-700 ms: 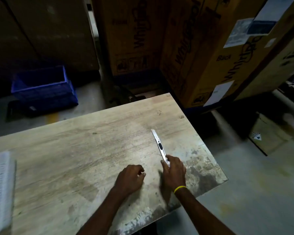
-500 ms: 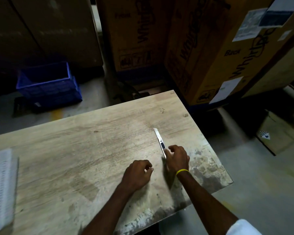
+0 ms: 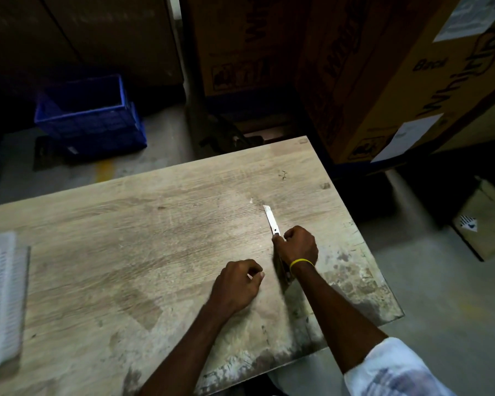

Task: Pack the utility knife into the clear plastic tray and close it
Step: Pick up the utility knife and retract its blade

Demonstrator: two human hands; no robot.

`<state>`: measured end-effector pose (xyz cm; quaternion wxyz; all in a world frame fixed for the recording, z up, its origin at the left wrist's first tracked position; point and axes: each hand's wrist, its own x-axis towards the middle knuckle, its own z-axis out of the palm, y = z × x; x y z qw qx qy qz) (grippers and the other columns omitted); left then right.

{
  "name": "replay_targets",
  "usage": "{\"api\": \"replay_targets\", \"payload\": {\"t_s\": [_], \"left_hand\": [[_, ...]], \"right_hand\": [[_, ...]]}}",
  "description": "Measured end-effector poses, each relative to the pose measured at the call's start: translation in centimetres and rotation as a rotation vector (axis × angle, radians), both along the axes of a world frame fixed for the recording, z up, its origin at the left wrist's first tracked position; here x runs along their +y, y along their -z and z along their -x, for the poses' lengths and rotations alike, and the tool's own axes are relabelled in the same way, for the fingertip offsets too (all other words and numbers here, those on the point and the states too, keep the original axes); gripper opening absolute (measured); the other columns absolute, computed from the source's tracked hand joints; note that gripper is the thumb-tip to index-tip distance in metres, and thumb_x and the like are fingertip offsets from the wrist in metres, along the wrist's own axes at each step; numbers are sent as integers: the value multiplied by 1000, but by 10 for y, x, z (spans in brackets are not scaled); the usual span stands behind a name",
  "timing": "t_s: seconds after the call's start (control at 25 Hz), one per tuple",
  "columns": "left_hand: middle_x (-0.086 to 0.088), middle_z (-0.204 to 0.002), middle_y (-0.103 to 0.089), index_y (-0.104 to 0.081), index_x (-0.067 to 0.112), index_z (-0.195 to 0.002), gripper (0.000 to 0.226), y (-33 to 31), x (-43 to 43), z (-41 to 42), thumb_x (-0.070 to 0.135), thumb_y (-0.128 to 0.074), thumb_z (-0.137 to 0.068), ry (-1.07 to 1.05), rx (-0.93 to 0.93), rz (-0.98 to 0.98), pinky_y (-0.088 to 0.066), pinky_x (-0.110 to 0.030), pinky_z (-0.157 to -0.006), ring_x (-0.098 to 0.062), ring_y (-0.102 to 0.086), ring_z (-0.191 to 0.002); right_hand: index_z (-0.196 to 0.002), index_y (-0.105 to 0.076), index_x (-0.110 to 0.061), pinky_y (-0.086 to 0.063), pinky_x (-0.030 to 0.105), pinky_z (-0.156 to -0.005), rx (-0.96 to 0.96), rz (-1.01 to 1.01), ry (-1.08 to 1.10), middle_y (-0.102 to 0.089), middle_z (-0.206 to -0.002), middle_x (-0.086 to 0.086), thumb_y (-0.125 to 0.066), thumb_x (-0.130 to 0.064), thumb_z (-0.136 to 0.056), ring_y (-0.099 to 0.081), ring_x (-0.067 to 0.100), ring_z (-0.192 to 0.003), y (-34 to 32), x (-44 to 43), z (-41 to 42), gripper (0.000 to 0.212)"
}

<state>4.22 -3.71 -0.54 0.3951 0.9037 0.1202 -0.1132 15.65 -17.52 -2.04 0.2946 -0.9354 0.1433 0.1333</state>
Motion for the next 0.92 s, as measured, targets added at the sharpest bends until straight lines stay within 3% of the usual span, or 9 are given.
{"api": "replay_targets", "payload": {"t_s": [0.36,0.72,0.92], "left_hand": [[10,-93,-79,-77,25,-95,19,1,-7,-4,35,-63,-88,-24,9,34,-57,-30,-77,-8,-71,-77],[13,-89,-78,-77,27,-92,19,-3,2,1,38,-63,-86,-73,30,38,-57,-30,-76,-5,-70,-75],[11,-86,-78,-77,26,-90,19,-2,9,3,38,-63,-84,-92,25,55,-58,-31,-75,-6,-71,-72]], "right_hand": [[-82,-73,-13,-53,35,-75,100,-10,23,-74,-90,12,-70,-37,-74,-69,36,-91,-6,13,-6,25],[-73,-70,-10,-54,32,-67,140,-48,36,-72,-81,12,-68,-38,-62,-69,35,-83,-6,26,-3,31],[-85,-67,-10,-52,35,-73,113,22,-52,-71,-94,17,-71,-29,-66,-67,39,-91,-8,30,0,28]]}}
